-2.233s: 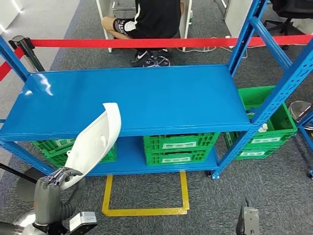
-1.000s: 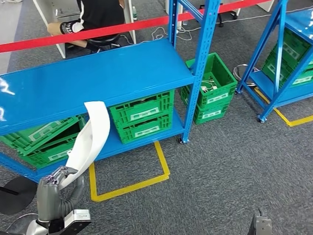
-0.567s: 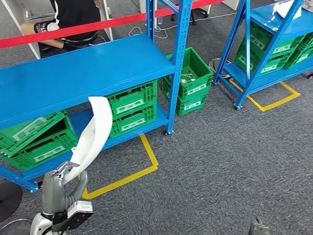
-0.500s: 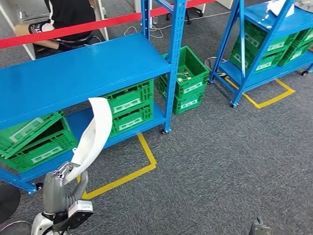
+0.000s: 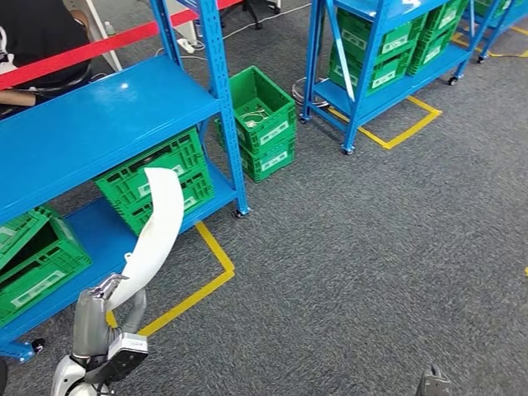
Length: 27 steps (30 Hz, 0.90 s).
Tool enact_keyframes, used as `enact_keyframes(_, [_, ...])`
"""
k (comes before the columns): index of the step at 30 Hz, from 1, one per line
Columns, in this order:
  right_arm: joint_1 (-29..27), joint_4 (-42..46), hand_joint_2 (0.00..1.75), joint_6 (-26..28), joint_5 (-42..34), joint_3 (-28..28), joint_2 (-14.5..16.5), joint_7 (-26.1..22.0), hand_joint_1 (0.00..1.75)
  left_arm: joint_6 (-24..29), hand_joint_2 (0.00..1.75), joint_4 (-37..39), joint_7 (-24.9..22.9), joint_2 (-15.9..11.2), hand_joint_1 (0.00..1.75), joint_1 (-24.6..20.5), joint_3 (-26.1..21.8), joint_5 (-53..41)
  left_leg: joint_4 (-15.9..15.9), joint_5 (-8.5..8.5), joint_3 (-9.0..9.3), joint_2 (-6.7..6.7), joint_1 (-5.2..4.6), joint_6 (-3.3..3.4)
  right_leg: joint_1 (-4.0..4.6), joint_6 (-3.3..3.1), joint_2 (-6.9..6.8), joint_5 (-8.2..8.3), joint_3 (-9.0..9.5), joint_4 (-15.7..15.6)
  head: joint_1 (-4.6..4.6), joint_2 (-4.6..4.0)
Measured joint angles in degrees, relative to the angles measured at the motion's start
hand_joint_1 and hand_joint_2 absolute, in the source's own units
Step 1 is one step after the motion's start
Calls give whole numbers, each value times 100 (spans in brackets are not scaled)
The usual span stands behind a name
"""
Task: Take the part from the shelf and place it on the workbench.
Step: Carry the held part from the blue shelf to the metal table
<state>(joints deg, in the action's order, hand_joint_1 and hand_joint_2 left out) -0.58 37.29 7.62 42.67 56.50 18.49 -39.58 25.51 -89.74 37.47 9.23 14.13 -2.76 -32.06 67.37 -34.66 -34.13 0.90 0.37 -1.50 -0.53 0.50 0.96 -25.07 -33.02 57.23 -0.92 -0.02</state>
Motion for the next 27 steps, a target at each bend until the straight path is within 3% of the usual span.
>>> enact_keyframes(1, [3, 1, 0, 16, -13, 0, 19, 0, 0, -32, 175, 31, 8, -5, 175, -6, -46, 12, 326, -106, -156, -30, -2, 16, 15, -17, 73, 20, -31, 1, 4, 0])
enact_keyframes(2, [-4, 3, 0, 24, -28, 2, 32, 0, 0, -63, 175, 56, 12, -6, 175, -13, -84, 22, 471, -102, -228, -45, -4, 36, 27, -24, 146, 38, -54, 2, 3, 0])
enact_keyframes(3, [-18, 7, 0, 25, -42, 6, 38, 0, 0, -95, 175, 72, 14, -4, 175, -22, -113, 33, 394, 16, -193, -60, -6, 60, 36, -20, 220, 55, -67, 3, 2, 0])
enact_keyframes(4, [-30, 12, 0, 25, -50, 12, 46, 0, 0, -136, 175, 79, 14, -3, 175, -33, -134, 50, 108, 216, -55, -100, -8, 87, 42, -9, 294, 70, -74, 4, 3, 0])
enact_keyframes(6, [-43, 26, 0, 8, -52, 27, 65, 0, 0, -224, 175, 83, 14, 2, 175, -50, -176, 99, -657, 587, 312, -353, 6, 142, 49, 31, 435, 100, -98, 21, 2, 0])
enact_keyframes(8, [-49, 39, 0, -19, -37, 45, 91, 0, 0, -326, 175, 84, 13, 15, 175, -61, -216, 151, -1086, 696, 492, -566, 17, 147, 44, 94, 559, 142, -167, 44, -1, 0])
enact_keyframes(10, [-81, 47, 0, -33, -9, 90, 114, 0, 0, -446, 175, 86, 12, 38, 175, -65, -243, 207, -1141, 697, 484, -517, 14, 153, 20, 175, 678, 197, -248, 36, -2, 0])
enact_keyframes(11, [-105, 47, 0, -34, 6, 120, 120, 0, 0, -510, 175, 86, 12, 50, 175, -67, -254, 236, -1151, 717, 477, -453, 18, 177, 19, 209, 661, 195, -285, 49, -4, 0])
enact_keyframes(12, [-124, 46, 0, -33, 17, 147, 130, 0, 0, -571, 175, 86, 12, 64, 175, -65, -266, 272, -1162, 737, 477, -382, 26, 206, 28, 242, 557, 132, -347, 140, -31, 0])
enact_keyframes(13, [-132, 44, 0, -31, 27, 165, 137, 0, 0, -624, 175, 86, 12, 79, 175, -56, -279, 301, -1173, 753, 476, -299, 33, 229, 38, 271, 396, -3, -457, 353, -58, 0])
enact_keyframes(15, [-130, 39, 0, -30, 40, 180, 150, 0, 0, -691, 175, 86, 12, 96, 175, -26, -305, 342, -1172, 759, 469, -129, 16, 250, 42, 322, 50, -401, -775, 1091, -109, 0])
enact_keyframes(17, [-136, 34, 0, -30, 44, 186, 154, 0, 0, -715, 175, 87, 12, 102, 175, -9, -332, 361, -1168, 759, 463, 50, 4, 249, 32, 351, -58, -630, -1003, 1689, -111, 0])
enact_keyframes(18, [-144, 31, 0, -30, 46, 194, 156, 0, 0, -732, 175, 87, 12, 106, 175, -8, -345, 375, -1167, 758, 463, 131, 3, 248, 28, 356, -77, -599, -964, 1693, -113, 0])
enact_keyframes(20, [-151, 30, 0, -30, 51, 217, 157, 0, 0, -802, 175, 86, 11, 118, 175, -12, -362, 425, -1167, 751, 475, 267, 3, 237, 26, 350, -172, -307, -546, 1052, -113, 0])
enact_keyframes(21, [-142, 28, 0, -35, 55, 228, 162, 0, 0, -855, 175, 84, 10, 123, 175, -13, -369, 462, -1164, 741, 484, 324, -13, 221, 40, 332, -302, -186, -289, 622, -116, 0])
enact_keyframes(23, [-116, 27, 0, -70, 57, 257, 170, 1, 0, -963, 175, 77, 1, 135, 175, -20, -387, 550, -1154, 727, 499, 418, -47, 169, 62, 248, -465, -63, 22, 105, -96, 0])
enact_keyframes(24, [-104, 25, 0, -97, 56, 281, 175, 1, 0, -1015, 175, 73, -5, 143, 175, -23, -395, 599, -1152, 728, 500, 464, -61, 141, 78, 196, -471, -67, 41, 50, -85, 0])
enact_keyframes(26, [-100, 22, 0, -143, 56, 344, 178, 3, 0, -1106, 175, 60, -10, 167, 175, -37, -404, 703, -1147, 722, 497, 523, -47, 80, 78, 98, -345, -31, 9, 48, -74, 0])
enact_keyframes(27, [-98, 21, 0, -159, 67, 377, 180, 3, 0, -1134, 175, 51, -6, 178, 175, -47, -406, 764, -1087, 661, 473, 453, -35, 51, 73, 55, -286, -11, -2, 34, -70, 0])
